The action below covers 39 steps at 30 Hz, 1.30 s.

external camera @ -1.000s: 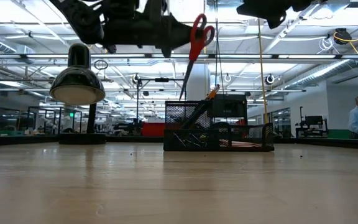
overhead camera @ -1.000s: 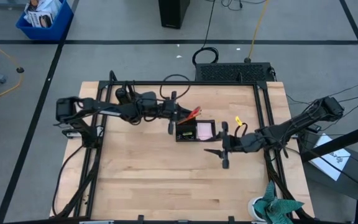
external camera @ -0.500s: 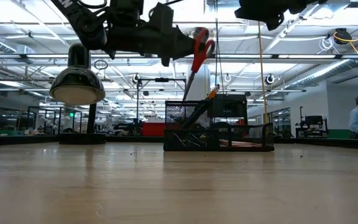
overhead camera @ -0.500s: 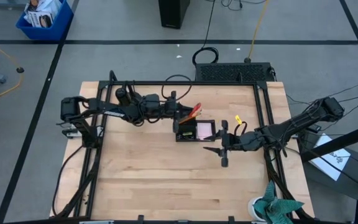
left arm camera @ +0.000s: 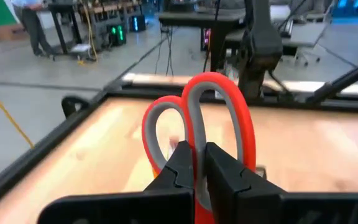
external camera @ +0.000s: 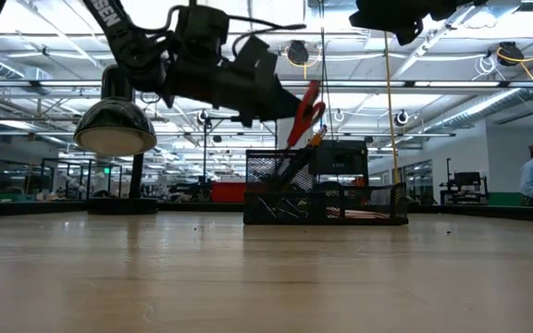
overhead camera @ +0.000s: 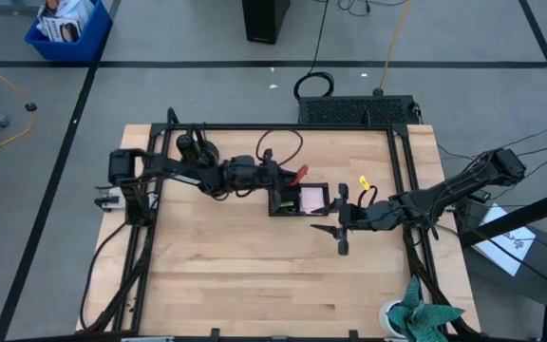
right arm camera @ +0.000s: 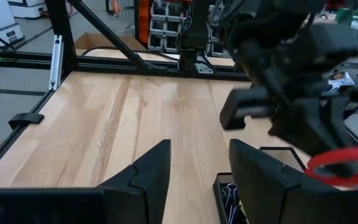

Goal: Pick and place office supplies into organizer
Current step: Put the orange scissors into the black desk organizer

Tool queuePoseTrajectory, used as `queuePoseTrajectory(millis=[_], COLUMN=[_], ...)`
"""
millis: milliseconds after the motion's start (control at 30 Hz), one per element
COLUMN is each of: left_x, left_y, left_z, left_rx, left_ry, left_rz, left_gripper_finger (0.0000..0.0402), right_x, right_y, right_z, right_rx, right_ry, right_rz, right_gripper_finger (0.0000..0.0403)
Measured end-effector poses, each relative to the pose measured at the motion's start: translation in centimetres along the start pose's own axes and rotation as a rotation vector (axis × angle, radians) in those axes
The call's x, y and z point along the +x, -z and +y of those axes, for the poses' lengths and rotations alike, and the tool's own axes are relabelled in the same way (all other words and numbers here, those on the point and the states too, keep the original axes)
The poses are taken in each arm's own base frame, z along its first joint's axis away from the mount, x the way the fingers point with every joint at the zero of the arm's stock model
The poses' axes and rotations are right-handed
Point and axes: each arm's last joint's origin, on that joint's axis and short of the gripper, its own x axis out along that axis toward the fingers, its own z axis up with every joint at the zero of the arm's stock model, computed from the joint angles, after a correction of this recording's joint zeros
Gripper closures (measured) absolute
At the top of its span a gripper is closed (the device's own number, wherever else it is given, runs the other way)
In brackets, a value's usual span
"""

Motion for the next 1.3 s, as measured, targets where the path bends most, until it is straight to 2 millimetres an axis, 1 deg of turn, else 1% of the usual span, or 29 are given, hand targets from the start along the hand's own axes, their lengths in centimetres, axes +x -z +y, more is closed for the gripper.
queuePoseTrajectory(millis=[200, 433, 700, 1100, 1200, 1300], left_x=[0.3, 0.3, 0.3, 0.3, 0.3, 0.3], left_y=[0.9, 1.5, 1.7, 1.7, 1.8, 1.8], left_z=[-0.1, -0.7, -1.2, -1.2, -1.2, -1.3], left_rx=[-0.003, 0.011, 0.061, 0.064, 0.063, 0.05], left_ry=[-0.012, -0.038, -0.036, -0.028, -0.027, 0.003], left_rz=[0.03, 0.093, 0.118, 0.124, 0.125, 0.133], left_gripper_finger=[0.038, 0.0393, 0.0369, 0.0364, 0.0351, 0.0324], right_x=[0.0, 0.0, 0.0, 0.0, 0.0, 0.0], right_y=[0.0, 0.0, 0.0, 0.0, 0.0, 0.0], right_z=[0.0, 0.0, 0.0, 0.0, 0.0, 0.0], right_rx=[0.0, 0.0, 0.003, 0.003, 0.003, 0.003], right_ry=[0.0, 0.0, 0.0, -0.003, -0.003, -0.003], right_rz=[0.0, 0.0, 0.0, 0.001, 0.001, 0.001], right_gripper_finger=[0.0248, 0.0248, 0.0248, 0.0248, 0.0248, 0.0248])
